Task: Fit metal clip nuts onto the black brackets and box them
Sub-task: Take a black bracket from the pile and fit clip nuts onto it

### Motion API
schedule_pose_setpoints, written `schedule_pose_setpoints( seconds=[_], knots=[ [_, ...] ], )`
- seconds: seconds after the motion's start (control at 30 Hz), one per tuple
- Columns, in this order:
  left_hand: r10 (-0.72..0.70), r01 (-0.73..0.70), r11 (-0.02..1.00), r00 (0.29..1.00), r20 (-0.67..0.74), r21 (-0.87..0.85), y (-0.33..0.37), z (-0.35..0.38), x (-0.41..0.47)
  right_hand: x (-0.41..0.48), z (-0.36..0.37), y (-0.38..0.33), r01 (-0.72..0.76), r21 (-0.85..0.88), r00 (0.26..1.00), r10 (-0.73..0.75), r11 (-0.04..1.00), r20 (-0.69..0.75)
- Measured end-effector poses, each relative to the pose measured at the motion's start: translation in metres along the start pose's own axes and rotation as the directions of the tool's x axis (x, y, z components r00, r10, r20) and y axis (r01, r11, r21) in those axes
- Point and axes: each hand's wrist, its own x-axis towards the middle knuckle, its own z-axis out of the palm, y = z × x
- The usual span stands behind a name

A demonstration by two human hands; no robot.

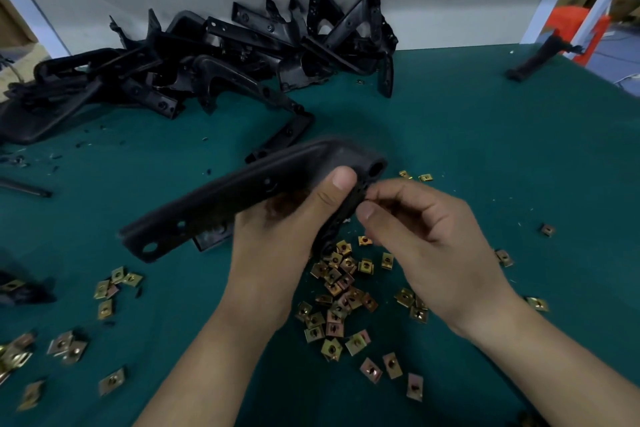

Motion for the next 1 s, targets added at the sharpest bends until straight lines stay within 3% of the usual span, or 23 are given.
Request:
schedule_pose_setpoints(
  seconds=[0.1, 0.2, 0.3, 0.57, 1.0],
  knots=[
    [-0.200, 0.249, 0.925, 0.962, 0.188, -0.289, 0.004, 0.002, -0.002, 0.000, 0.000, 0.000, -0.067, 0.081, 0.998, 0.068, 0.994, -0.012],
    [-0.236, 0.305, 0.870, 0.948, 0.215, -0.387, 0.004, 0.001, 0.000, 0.001, -0.005, -0.001, -0.154, 0.212, 0.986, 0.163, 0.965, -0.027],
    [-0.270, 0.338, 0.846, 0.939, 0.215, -0.413, 0.002, 0.002, 0.000, 0.001, -0.007, -0.006, -0.190, 0.316, 0.980, 0.200, 0.929, -0.001],
    [-0.310, 0.401, 0.791, 0.914, 0.263, -0.462, -0.003, 0.005, -0.003, 0.002, -0.004, -0.009, -0.239, 0.391, 0.965, 0.261, 0.889, -0.003],
    [-0.293, 0.414, 0.794, 0.902, 0.315, -0.446, -0.003, 0.007, -0.003, 0.002, -0.006, -0.009, -0.263, 0.463, 0.956, 0.292, 0.847, 0.010]
  ],
)
